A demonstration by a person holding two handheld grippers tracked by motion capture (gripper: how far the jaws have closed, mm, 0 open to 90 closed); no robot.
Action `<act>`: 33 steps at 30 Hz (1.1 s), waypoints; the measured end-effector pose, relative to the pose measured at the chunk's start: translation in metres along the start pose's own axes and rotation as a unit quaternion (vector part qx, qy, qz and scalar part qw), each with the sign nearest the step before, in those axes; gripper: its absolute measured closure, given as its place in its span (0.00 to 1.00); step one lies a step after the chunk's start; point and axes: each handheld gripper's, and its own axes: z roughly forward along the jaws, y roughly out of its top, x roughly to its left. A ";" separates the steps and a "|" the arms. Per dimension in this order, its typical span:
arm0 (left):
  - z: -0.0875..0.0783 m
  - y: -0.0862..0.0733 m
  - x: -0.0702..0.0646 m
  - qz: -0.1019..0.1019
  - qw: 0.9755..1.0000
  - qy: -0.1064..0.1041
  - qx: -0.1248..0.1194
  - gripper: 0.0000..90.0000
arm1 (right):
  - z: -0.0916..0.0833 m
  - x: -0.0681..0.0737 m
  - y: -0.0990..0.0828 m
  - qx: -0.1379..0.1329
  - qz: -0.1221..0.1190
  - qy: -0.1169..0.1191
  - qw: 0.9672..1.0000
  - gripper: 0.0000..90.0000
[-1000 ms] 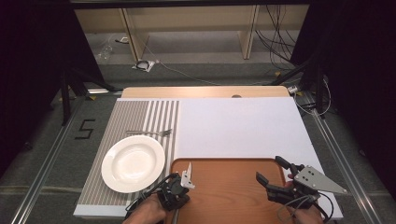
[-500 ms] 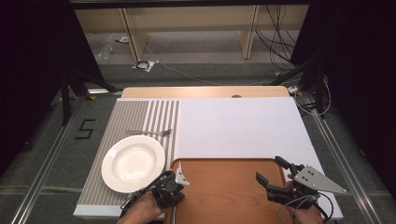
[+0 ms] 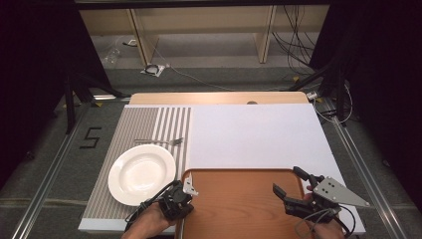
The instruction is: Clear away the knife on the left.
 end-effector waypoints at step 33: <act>-0.059 -0.005 0.049 -0.090 0.982 0.045 -0.159 0.27 | 0.002 -0.002 -0.001 0.000 0.004 0.003 1.000 0.20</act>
